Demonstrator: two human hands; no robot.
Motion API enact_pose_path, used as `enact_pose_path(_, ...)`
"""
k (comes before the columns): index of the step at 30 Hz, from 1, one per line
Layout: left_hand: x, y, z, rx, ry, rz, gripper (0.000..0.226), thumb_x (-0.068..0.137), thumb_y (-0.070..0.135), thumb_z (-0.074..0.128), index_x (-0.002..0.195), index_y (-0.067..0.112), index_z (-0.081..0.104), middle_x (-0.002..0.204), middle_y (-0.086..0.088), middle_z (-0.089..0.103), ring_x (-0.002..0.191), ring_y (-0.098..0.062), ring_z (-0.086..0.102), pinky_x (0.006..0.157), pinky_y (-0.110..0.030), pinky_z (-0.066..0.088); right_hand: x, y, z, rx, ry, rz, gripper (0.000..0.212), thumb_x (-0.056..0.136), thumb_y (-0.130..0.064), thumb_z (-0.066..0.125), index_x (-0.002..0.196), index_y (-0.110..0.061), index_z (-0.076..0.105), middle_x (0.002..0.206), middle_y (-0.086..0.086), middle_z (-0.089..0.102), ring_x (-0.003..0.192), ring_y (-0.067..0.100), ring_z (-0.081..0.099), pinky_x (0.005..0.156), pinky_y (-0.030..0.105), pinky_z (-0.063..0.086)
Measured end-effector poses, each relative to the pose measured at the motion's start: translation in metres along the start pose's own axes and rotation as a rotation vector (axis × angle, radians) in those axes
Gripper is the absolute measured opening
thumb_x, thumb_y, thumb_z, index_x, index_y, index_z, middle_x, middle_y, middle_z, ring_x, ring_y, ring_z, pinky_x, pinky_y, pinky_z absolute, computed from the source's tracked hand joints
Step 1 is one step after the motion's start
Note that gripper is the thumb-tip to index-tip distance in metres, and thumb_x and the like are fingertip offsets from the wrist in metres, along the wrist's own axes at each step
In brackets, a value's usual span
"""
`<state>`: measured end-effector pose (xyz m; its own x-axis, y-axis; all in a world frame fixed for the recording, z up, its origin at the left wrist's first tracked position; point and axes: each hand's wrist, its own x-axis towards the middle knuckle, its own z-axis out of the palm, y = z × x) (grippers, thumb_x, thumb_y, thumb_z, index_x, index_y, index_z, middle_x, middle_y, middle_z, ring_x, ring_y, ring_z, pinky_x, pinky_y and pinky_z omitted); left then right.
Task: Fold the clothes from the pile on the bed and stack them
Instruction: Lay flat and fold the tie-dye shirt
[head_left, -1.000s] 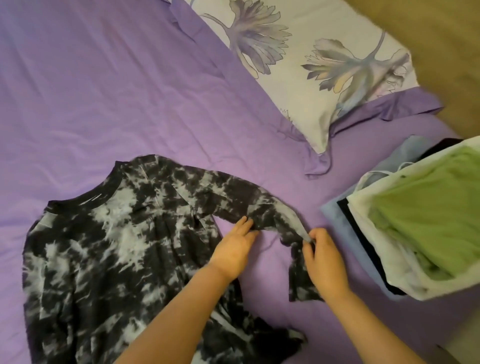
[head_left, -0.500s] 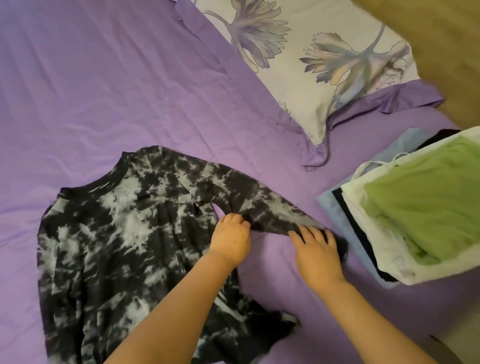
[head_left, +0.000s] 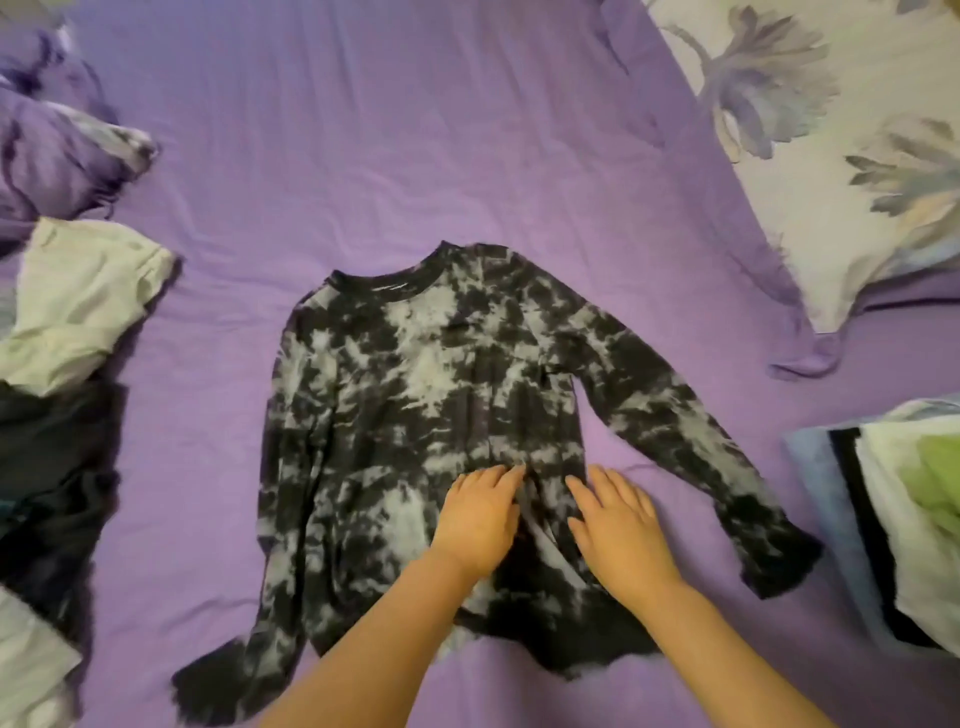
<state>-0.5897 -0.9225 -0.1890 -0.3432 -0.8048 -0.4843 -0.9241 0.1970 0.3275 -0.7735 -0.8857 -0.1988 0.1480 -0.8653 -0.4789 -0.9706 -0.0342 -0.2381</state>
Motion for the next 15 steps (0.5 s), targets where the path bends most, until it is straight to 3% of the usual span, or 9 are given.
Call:
enact_pose_path(7,-0.073,-0.087,-0.008,-0.138,0.104,-0.217,0.051,0.097,0.023,0.042,0.147,0.019,0.033,0.144,-0.001,0.043,0.127,-0.021,0.044,0.105,-0.033,0.035,0.014,-0.1,0.007,-0.067,-0.093,-0.223,0.054,0.102,-0.037,0.033,0.152,-0.023,0.02,0.159,0.003,0.017,0.147,0.02,0.011,0.118,0.039,0.009)
enact_pose_path(12,-0.112,-0.147,-0.005,-0.159,0.171,-0.348,0.045,0.096,0.026,0.043,0.141,0.021,0.042,0.142,0.0,0.041,0.13,-0.02,0.036,0.107,-0.028,0.029,0.036,-0.169,0.011,-0.161,-0.169,-0.355,0.054,0.102,-0.035,0.033,0.152,-0.025,0.016,0.16,0.002,0.012,0.148,0.02,0.007,0.119,0.039,0.01)
enact_pose_path(15,-0.124,-0.18,-0.006,-0.191,0.191,-0.454,0.044,0.097,0.027,0.042,0.141,0.021,0.042,0.144,-0.003,0.037,0.131,-0.023,0.034,0.108,-0.033,0.031,0.059,-0.208,0.011,-0.196,-0.19,-0.419,0.054,0.102,-0.037,0.033,0.152,-0.025,0.017,0.16,0.002,0.013,0.147,0.022,0.009,0.118,0.04,0.012)
